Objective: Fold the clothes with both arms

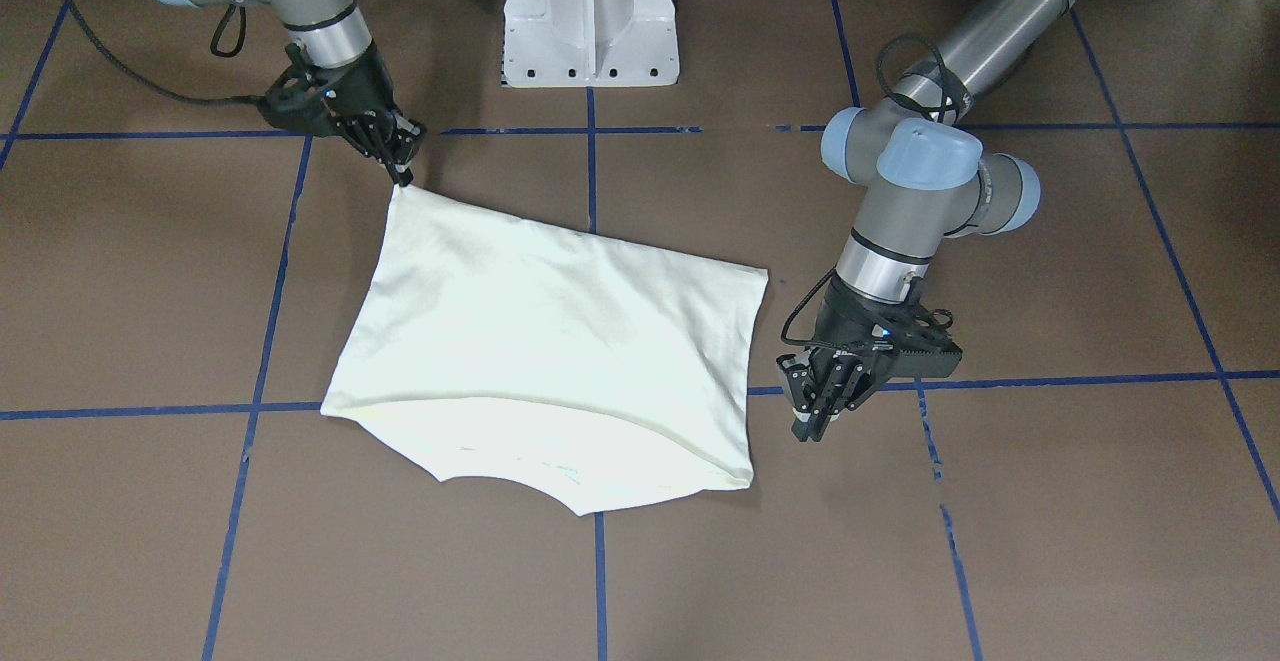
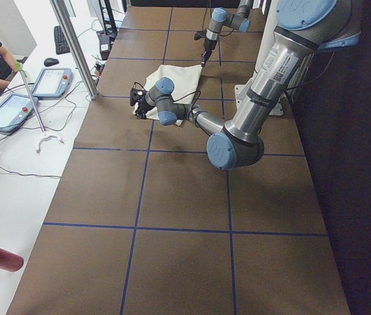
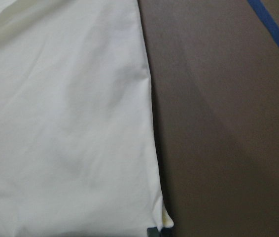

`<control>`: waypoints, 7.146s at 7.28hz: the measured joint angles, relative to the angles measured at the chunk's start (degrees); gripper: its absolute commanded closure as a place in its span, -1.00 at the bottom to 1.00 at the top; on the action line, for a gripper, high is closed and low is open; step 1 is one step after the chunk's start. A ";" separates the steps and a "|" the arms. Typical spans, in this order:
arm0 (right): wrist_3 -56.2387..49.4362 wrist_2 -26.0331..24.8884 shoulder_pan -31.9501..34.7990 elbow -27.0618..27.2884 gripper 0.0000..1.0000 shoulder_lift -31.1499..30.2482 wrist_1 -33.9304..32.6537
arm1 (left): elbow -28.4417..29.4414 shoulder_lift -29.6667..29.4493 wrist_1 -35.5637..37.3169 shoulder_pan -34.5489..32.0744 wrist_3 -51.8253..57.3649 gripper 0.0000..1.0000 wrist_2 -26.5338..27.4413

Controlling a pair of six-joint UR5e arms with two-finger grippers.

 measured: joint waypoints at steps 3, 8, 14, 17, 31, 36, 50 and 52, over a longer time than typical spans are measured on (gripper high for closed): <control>3.96 1.10 -16.39 10.24 -1.00 -9.47 -0.16 | -1.13 -0.13 0.00 1.82 -0.24 -0.21 -0.05; 4.42 -6.63 -16.57 11.40 -1.00 -8.71 -2.01 | -18.16 5.13 1.18 7.23 -19.09 -0.31 -12.30; 1.43 -7.40 -5.36 5.77 -1.00 4.05 -6.12 | -20.75 9.50 9.62 19.16 -33.01 -0.30 -9.69; 1.46 -7.59 -3.09 5.11 -1.00 5.21 -6.62 | -20.47 9.86 11.16 20.00 -33.19 0.52 -8.55; 4.36 -18.28 -5.32 -5.39 -0.82 16.39 -6.19 | 11.84 -14.10 0.64 -0.97 -15.33 -0.02 -2.53; 10.04 -18.95 -3.91 -15.60 -0.55 19.78 -6.37 | 2.96 -7.15 0.96 0.40 -15.98 -0.08 -5.47; 10.16 -18.17 -5.02 -18.13 1.00 20.95 -6.12 | 2.41 -6.54 0.99 0.79 -17.20 -0.08 -5.46; 10.10 -18.06 -4.87 -16.16 1.00 20.64 -6.23 | -4.50 -1.47 1.44 0.98 -18.06 -0.08 -5.54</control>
